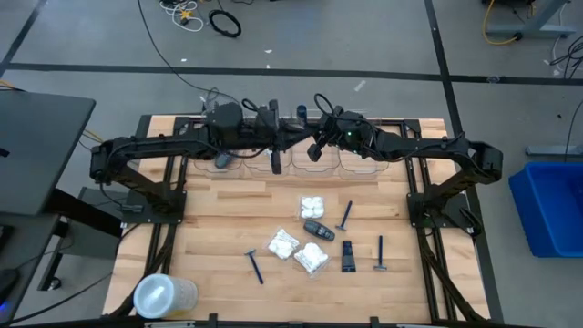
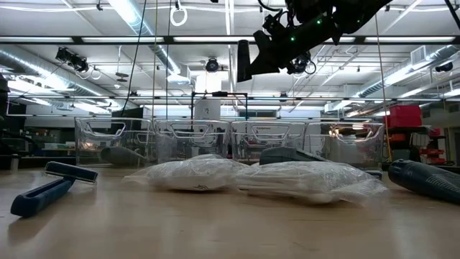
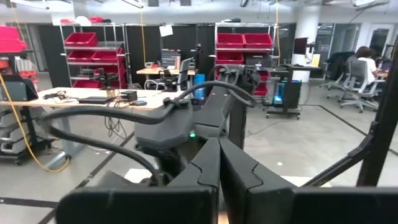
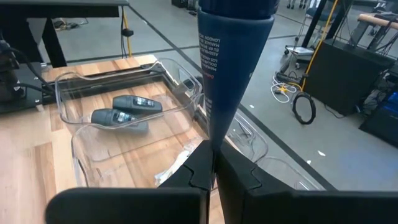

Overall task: Pick & Place Travel size toiletries
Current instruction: Put the left blue shave cream into the middle right transparent bin

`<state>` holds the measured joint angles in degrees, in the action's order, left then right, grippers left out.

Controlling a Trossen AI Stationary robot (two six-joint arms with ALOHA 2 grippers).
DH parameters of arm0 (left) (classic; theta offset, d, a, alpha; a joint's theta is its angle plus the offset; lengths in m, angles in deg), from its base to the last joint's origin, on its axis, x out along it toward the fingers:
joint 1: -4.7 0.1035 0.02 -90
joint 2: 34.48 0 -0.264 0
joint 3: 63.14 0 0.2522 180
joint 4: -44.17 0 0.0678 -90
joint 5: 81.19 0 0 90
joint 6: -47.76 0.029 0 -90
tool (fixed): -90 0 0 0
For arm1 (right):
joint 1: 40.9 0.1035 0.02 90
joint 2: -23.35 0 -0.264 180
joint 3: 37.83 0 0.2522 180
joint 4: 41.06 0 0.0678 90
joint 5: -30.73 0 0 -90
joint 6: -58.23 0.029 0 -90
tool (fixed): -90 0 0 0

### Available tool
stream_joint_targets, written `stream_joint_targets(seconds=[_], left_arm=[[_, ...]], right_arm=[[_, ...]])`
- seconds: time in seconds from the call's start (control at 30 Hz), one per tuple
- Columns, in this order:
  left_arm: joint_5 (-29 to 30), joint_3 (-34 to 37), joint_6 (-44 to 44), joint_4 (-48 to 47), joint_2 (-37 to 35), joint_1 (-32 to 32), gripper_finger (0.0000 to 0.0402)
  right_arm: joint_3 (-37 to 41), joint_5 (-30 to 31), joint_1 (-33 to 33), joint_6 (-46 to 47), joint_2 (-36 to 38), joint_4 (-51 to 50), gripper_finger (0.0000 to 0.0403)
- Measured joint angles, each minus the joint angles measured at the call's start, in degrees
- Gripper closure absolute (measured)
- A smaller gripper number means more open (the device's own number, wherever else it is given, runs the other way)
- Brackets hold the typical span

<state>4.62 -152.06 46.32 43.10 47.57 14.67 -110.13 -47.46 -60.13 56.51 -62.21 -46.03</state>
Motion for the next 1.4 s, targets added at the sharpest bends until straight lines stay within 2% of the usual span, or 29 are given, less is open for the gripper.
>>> stream_joint_targets(seconds=[0.27,0.5,0.87,1.4], left_arm=[[0.2,0.0,-5.5,-0.1,0.0,-3.3,0.0397],[-0.7,0.0,-5.7,0.0,0.0,-6.0,0.0398],[-1.2,0.0,-4.6,0.2,-0.2,-5.9,0.0399],[0.4,0.0,-2.6,-2.8,-5.2,-4.2,0.0399]], right_arm=[[0.0,-0.1,0.0,1.4,0.0,-0.1,0.0384],[0.0,-0.7,0.0,4.5,0.0,-4.4,0.0384],[0.0,-2.0,-1.8,5.4,0.0,-4.4,0.0385],[0.0,-2.2,-4.4,6.4,0.0,-5.5,0.0385]])
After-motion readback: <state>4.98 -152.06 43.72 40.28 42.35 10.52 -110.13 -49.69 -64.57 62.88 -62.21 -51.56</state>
